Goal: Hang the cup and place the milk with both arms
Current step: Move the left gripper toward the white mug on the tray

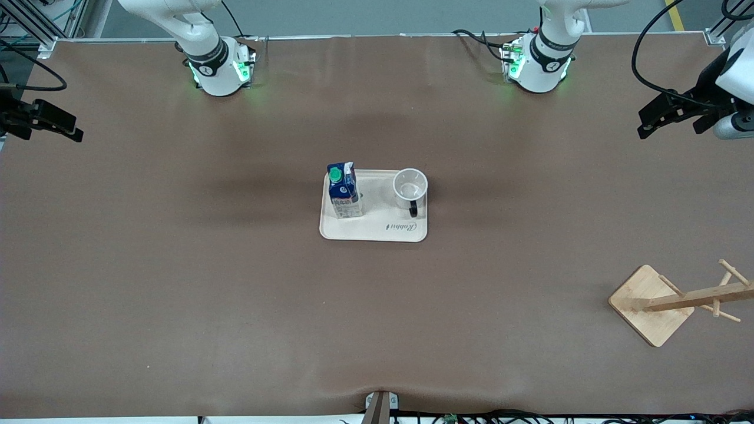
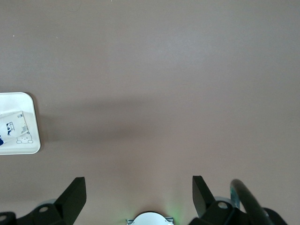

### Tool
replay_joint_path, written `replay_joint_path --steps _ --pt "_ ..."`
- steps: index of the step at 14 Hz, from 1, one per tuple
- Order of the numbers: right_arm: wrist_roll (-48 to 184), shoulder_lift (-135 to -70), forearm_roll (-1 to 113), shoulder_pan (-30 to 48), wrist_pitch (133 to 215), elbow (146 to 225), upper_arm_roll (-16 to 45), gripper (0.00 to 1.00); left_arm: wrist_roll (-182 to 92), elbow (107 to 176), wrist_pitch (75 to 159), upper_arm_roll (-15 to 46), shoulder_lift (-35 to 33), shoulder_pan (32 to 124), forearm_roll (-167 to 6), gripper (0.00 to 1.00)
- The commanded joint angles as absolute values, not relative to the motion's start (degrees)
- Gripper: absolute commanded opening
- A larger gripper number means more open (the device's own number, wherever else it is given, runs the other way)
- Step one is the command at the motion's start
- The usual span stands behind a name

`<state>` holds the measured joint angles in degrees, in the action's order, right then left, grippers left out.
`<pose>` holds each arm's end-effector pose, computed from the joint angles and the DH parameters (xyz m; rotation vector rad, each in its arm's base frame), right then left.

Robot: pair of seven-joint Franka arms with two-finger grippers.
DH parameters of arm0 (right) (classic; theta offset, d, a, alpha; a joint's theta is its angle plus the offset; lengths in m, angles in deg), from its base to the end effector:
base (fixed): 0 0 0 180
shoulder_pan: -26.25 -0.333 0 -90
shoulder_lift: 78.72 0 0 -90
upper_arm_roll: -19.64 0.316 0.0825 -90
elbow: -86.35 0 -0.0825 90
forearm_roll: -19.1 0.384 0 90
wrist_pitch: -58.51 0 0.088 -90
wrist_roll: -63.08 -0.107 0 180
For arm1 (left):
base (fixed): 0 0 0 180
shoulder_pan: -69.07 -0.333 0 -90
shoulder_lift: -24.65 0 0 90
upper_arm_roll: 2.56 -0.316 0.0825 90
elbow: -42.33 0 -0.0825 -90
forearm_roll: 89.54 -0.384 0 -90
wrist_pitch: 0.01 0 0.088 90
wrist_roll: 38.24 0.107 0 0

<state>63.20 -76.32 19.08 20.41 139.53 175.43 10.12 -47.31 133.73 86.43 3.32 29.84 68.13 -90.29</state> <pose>0.5238 -0.0358 0.6413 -3.1264 0.0965 0.1551 0.5178 -0.0461 0.6560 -3.1177 -0.1143 -0.0097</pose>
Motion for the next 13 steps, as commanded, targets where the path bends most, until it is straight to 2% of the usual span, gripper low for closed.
replay_joint_path --steps 1,8,13 --pt "62.73 -76.78 18.84 20.98 139.11 174.51 10.5 1.0 -47.65 132.24 85.07 3.5 29.31 68.28 -91.21 1.0" --pt "62.73 -76.78 18.84 20.98 139.11 174.51 10.5 1.0 -47.73 131.62 85.07 4.11 28.34 69.07 -91.3 1.0" --pt "62.82 -76.78 18.84 20.98 139.11 174.51 10.5 1.0 -53.8 133.21 85.07 10.34 25.98 69.51 -90.86 1.0"
